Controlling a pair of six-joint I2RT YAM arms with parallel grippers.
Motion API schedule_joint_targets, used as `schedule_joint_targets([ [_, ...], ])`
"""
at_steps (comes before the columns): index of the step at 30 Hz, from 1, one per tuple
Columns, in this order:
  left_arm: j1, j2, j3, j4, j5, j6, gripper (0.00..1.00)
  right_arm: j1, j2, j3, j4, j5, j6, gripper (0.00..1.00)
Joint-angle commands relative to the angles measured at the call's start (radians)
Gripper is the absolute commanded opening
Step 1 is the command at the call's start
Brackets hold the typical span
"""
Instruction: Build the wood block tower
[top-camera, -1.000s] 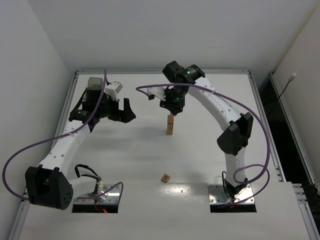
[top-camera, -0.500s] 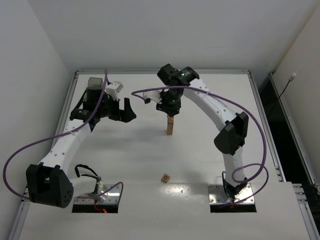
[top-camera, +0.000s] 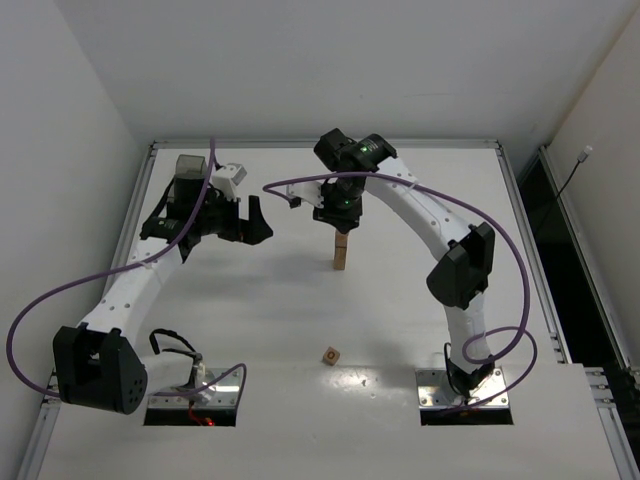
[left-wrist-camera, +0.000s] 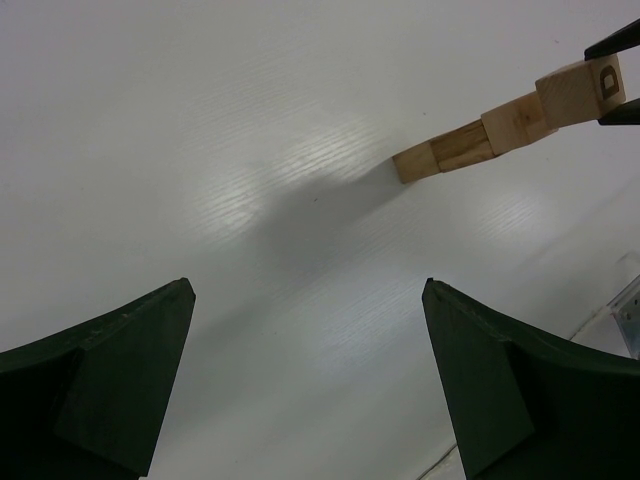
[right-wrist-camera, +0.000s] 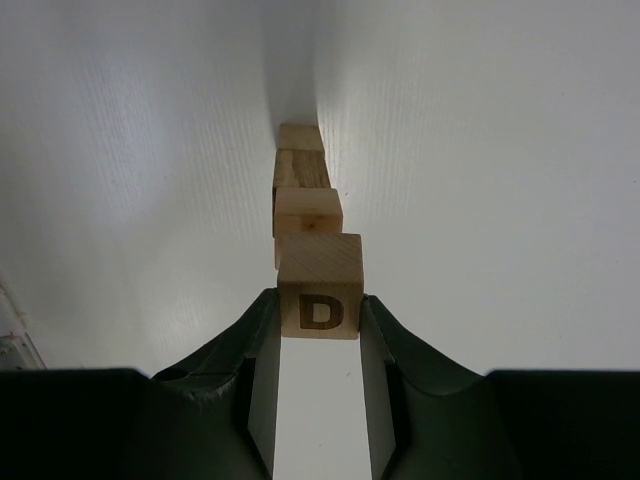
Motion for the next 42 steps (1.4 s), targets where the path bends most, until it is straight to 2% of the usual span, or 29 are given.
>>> schedule_joint_targets([
  [1, -0.003, -0.003, 0.041, 0.037, 0.022, -0.007, 0.96, 0.008, 0.003, -0.007, -0.021, 0.005, 0.007, 0.06],
  [42, -0.003, 0.016, 0.041, 0.046, 0.032, -0.016, 0.96, 0.017, 0.012, -0.017, -0.021, 0.014, 0.025, 0.13],
])
